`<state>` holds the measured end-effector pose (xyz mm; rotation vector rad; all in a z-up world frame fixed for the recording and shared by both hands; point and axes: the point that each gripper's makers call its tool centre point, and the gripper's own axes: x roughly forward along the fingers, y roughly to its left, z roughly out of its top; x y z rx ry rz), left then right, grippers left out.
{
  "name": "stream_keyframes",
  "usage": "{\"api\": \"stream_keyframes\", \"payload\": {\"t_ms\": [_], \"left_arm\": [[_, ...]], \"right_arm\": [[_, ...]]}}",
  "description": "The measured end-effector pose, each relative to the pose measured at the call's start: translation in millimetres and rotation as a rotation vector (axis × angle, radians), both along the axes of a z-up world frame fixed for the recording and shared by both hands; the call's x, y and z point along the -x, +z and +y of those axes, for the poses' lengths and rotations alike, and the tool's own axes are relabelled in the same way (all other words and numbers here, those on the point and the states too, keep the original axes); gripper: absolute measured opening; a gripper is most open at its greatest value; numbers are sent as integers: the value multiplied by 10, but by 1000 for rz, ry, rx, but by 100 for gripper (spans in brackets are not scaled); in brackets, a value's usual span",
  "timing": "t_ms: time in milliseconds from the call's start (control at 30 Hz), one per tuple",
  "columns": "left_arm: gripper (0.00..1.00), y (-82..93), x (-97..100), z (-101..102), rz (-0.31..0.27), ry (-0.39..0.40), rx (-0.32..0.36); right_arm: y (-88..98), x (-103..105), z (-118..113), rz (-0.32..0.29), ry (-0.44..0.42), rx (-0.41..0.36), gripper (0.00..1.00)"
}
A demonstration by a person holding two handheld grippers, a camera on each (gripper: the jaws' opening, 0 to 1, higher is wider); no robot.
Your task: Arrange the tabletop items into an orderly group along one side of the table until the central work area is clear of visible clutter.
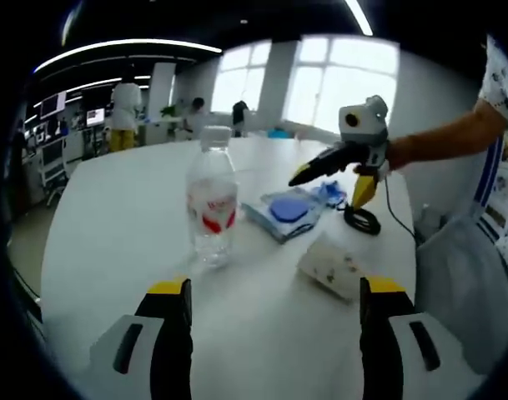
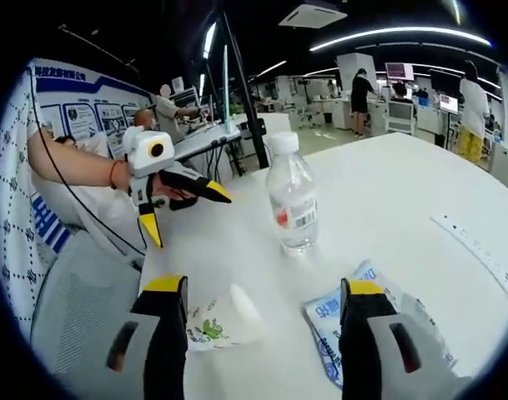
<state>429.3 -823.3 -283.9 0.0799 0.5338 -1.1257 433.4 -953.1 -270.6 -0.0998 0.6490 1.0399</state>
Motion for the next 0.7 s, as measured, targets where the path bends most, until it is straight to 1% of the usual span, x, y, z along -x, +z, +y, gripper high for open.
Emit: {"api": "stream_keyframes", "payload": {"t_ms": [267,467,700], "left_arm": [[79,6,72,41,8,7,-1],[78,16,114,59,8,15,-1],[76,4,170,81,15,25,-1]], "right_arm": [[-44,65,27,23,64,26,72],[-129,107,32,54,104,43,69],[-145,172,101,75,153,48,65]]}}
